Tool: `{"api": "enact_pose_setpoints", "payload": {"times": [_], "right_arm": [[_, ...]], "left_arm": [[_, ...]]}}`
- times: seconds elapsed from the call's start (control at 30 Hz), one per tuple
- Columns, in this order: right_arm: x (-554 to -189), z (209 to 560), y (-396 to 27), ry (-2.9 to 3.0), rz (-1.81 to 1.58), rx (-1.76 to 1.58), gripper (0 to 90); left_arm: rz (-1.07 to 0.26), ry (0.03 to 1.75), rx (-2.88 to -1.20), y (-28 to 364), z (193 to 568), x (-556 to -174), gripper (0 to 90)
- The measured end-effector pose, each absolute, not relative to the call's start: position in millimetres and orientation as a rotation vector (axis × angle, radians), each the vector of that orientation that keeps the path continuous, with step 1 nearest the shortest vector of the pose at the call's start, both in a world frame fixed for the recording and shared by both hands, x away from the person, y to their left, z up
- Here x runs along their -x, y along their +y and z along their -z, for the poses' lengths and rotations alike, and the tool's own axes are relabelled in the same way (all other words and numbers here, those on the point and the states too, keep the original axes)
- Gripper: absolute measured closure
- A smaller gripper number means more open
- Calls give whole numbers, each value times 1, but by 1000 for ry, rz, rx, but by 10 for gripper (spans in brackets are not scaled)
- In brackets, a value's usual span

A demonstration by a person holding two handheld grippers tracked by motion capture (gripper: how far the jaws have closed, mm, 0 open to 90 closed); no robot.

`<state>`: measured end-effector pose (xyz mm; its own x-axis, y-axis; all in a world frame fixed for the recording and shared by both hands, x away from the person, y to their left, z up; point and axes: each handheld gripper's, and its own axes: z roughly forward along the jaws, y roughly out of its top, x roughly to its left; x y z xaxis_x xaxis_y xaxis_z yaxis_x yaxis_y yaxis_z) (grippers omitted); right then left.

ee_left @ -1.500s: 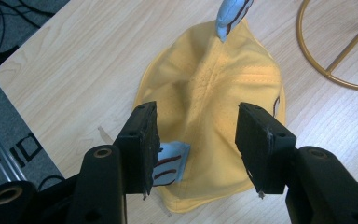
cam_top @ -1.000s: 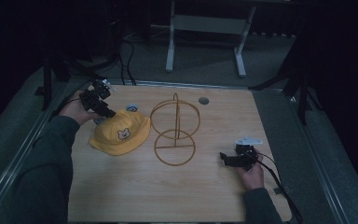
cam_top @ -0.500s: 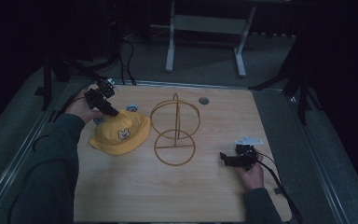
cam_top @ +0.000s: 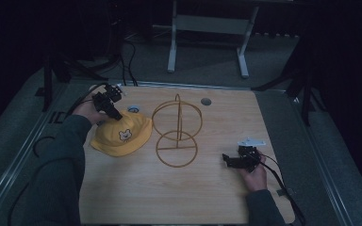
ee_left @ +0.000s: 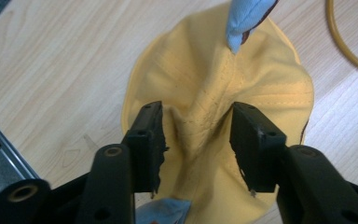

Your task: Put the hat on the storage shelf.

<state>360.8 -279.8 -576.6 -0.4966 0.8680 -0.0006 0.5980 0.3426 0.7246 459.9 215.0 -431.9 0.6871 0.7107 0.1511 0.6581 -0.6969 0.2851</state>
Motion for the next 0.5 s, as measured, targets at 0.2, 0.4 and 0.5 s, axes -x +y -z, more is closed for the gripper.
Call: {"api": "enact_pose_setpoints", "payload": {"times": [0.2, 0.4, 0.5], "right_arm": [[-361, 577, -280, 2225, -954, -1291, 136], [-361, 577, -280, 2225, -953, -1290, 136], [-361, 577, -280, 2225, -954, -1290, 136]], "left_arm": [[-359, 1066, -2730, 211, 436, -460, 744], [-320, 1050, -2730, 212, 435, -458, 834], [-310, 1043, -2733, 212, 435, -458, 838]]}}
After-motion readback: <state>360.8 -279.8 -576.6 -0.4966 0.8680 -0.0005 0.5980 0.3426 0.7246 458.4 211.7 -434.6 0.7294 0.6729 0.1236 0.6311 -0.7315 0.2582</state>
